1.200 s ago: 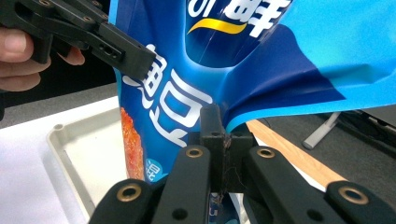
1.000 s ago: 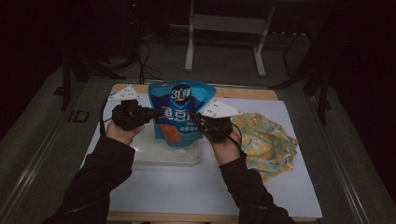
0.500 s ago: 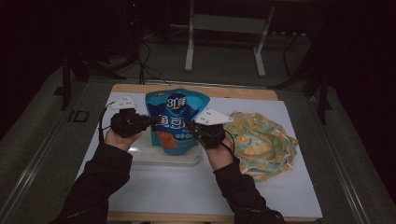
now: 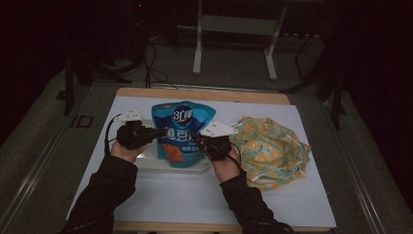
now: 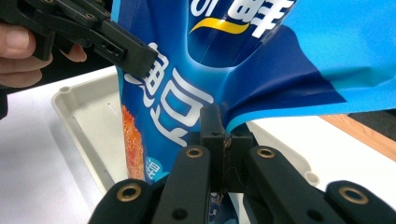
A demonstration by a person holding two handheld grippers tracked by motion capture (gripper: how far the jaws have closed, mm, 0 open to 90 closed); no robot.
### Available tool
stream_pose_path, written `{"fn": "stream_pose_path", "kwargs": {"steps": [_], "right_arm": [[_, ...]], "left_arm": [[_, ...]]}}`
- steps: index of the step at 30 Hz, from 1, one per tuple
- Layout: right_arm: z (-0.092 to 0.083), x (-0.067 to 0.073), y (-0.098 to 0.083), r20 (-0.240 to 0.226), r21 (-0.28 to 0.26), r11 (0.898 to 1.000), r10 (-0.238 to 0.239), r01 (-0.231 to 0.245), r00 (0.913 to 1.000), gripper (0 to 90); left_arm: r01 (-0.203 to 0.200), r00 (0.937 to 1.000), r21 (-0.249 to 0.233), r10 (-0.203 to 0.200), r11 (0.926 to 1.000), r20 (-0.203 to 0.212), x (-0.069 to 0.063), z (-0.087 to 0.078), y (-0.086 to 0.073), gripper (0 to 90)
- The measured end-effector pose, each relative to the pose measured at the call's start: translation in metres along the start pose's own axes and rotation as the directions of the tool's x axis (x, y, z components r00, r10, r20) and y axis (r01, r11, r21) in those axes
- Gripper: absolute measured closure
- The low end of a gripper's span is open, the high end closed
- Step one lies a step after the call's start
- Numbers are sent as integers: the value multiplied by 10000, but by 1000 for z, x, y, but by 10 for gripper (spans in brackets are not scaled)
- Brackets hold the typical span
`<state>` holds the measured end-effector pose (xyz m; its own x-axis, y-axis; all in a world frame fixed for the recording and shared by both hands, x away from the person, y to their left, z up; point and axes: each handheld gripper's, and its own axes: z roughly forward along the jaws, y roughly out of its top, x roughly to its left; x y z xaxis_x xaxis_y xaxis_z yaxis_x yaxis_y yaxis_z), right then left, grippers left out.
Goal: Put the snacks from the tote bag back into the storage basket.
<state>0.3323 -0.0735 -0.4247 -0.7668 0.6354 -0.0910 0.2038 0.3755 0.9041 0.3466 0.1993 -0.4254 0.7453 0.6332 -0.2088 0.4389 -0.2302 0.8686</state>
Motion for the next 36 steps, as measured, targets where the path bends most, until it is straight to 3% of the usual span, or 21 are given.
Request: {"fn": "stream_pose_path", "kwargs": {"steps": [7, 17, 21, 23, 26, 30, 36], "right_arm": [[3, -1, -7, -51, 105, 9999, 52, -51, 10000, 898], [1, -1, -11, -253, -17, 10000, 83, -83, 9996, 894], [0, -3, -10, -502, -5, 9998, 206, -206, 9985, 849], [0, -3, -9, -690, -76, 9993, 346, -352, 9970, 750], [-1, -1, -8, -603, -88, 9997, 204, -210, 9980, 705], [-3, -4, -9, -755, -131, 9986, 506, -518, 9959, 641], [-9, -6, -8, -824, -60, 9983, 570, -577, 9950, 505]], "left_arm": [[12, 10000, 102, -12, 9999, 20, 1, 5, -5, 894], [-99, 9998, -194, 102, 9998, 180, 2, 3, -13, 871], [-76, 9994, -266, 85, 9996, 328, 1, 2, -13, 758], [-262, 9995, -258, 267, 9993, 166, -2, 2, -13, 679], [-291, 9995, -180, 294, 9994, 137, -5, 3, -12, 590], [-179, 9998, -178, 178, 9997, -33, -6, 1, -13, 477], [-91, 9998, -226, 87, 9997, -160, -6, -8, -18, 383]]}}
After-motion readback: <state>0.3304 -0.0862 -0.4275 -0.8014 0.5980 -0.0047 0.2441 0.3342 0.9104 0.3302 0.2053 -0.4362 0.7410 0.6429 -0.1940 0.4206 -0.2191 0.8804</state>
